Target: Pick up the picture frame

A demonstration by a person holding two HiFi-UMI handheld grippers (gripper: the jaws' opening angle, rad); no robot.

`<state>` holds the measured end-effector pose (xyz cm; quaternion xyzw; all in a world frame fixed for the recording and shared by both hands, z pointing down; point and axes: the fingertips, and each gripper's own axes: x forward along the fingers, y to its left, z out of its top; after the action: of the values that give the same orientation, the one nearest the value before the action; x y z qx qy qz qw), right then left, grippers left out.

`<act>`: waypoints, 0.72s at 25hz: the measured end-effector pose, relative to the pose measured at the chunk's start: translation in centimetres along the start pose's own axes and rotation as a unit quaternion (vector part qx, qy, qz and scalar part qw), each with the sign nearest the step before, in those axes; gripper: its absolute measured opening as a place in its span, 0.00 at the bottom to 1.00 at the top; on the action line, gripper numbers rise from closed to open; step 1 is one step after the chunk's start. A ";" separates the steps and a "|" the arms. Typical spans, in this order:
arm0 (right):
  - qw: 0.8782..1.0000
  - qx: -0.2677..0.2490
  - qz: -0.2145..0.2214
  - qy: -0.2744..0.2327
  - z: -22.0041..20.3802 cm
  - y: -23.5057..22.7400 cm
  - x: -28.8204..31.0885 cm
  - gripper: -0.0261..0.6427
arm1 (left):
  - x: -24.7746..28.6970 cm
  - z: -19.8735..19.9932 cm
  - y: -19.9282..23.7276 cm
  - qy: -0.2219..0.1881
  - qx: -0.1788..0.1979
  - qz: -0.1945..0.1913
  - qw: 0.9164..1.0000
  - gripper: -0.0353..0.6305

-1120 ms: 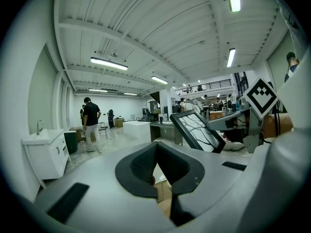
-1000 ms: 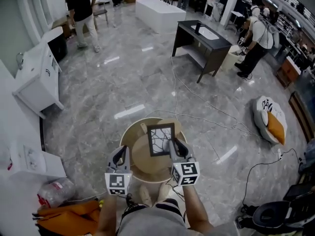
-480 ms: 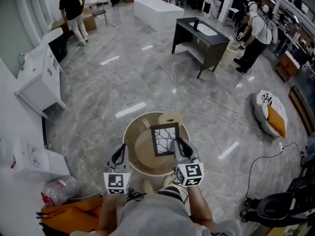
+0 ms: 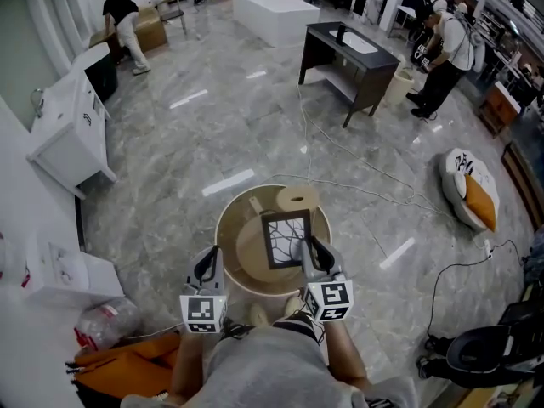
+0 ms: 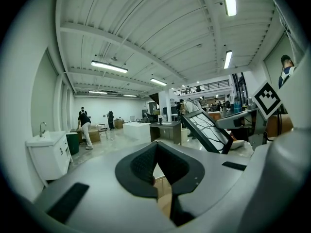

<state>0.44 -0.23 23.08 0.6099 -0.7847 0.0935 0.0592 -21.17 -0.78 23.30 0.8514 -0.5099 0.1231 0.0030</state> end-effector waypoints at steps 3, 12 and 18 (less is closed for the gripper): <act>1.000 -0.001 0.000 0.004 -0.1 0.0 -0.1 0.14 | 0.0 0.2 -0.1 -0.001 0.002 -0.001 1.000 0.08; 1.000 -0.004 0.000 -0.001 -0.4 0.2 -0.7 0.14 | -0.6 -0.5 -0.6 -0.004 -0.003 -0.001 1.000 0.08; 1.000 -0.002 0.003 0.004 0.4 0.0 -0.1 0.14 | 0.1 0.3 -0.4 -0.002 -0.007 -0.001 1.000 0.08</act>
<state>0.46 -0.20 22.65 0.6071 -0.7864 0.0946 0.0639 -20.75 -0.69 23.03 0.8522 -0.5097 0.1180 0.0077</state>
